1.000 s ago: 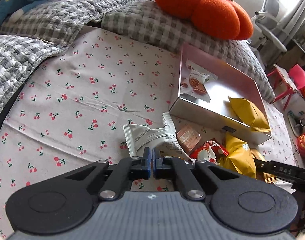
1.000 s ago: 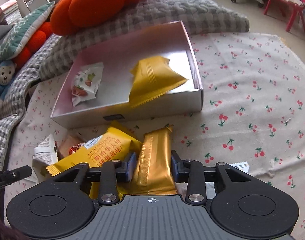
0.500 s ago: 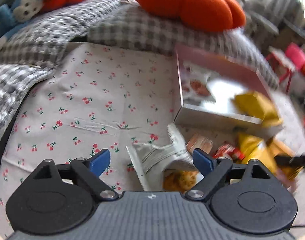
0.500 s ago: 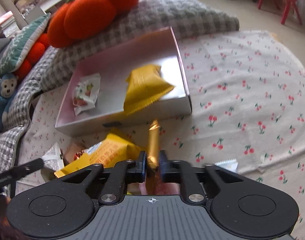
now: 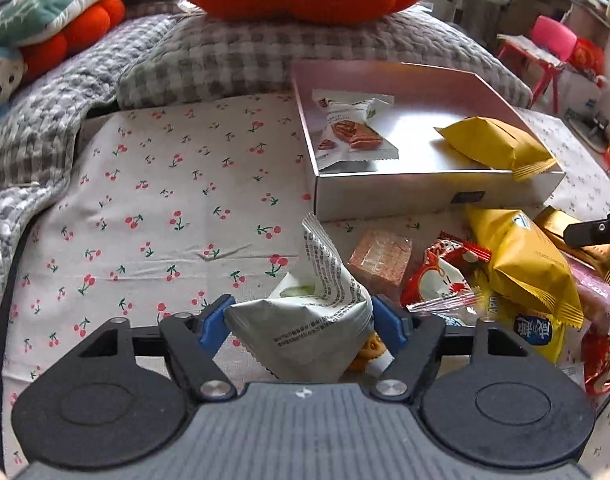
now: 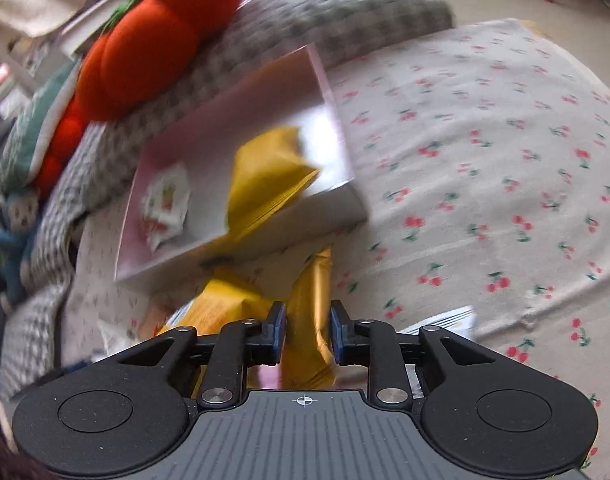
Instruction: Organize snacks
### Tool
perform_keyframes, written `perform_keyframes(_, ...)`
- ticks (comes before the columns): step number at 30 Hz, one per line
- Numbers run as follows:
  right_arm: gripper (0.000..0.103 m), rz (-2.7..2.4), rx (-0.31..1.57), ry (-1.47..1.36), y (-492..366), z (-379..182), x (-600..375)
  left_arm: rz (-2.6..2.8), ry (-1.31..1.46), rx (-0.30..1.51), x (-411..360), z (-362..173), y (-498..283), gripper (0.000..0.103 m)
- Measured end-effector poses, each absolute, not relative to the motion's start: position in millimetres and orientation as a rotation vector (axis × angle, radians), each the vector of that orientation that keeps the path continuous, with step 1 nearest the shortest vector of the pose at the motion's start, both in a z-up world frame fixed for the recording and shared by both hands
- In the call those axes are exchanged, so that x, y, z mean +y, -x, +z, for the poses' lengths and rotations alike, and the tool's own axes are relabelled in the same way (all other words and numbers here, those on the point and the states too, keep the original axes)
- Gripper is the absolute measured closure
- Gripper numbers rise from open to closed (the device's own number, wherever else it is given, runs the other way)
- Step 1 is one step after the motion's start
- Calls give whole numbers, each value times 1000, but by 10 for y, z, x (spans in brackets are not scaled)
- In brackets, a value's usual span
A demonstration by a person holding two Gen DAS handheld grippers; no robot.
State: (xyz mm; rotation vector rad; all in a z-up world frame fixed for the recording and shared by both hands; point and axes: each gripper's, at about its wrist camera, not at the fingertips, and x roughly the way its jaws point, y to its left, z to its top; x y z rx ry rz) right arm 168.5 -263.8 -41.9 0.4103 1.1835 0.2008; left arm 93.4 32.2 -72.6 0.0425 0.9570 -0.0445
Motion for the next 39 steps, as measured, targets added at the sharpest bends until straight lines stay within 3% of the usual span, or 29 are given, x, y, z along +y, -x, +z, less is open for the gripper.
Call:
perform_keyframes(5, 82, 217, 1158, -425, -1664, -345, -2659, -27, -7, 961, 375, -685, -934, 41)
perform_keyframes(20, 90, 235, 1121, -438, -1644, -242, -2701, -8, 244, 902, 705, -442, -790, 43)
perform_keyframes(23, 80, 207, 1139, -373, -1653, -282, -2624, 4, 236, 876, 685, -405, -778, 43)
perform_keyframes(25, 68, 197, 1166, -353, -1665, -353, -2553, -13, 266, 856, 683, -363, -763, 43)
perform_keyframes(29, 65, 187, 1202, -305, -1696, -512, -2418, -19, 268, 823, 644, -297, -738, 43)
perform_keyframes(32, 77, 194, 1169, -263, -1688, -507, -2365, -18, 268, 812, 617, -281, -754, 43)
perform_keyframes(39, 79, 191, 1171, -325, -1660, -418, -2472, -14, 294, 802, 627, -253, -789, 43)
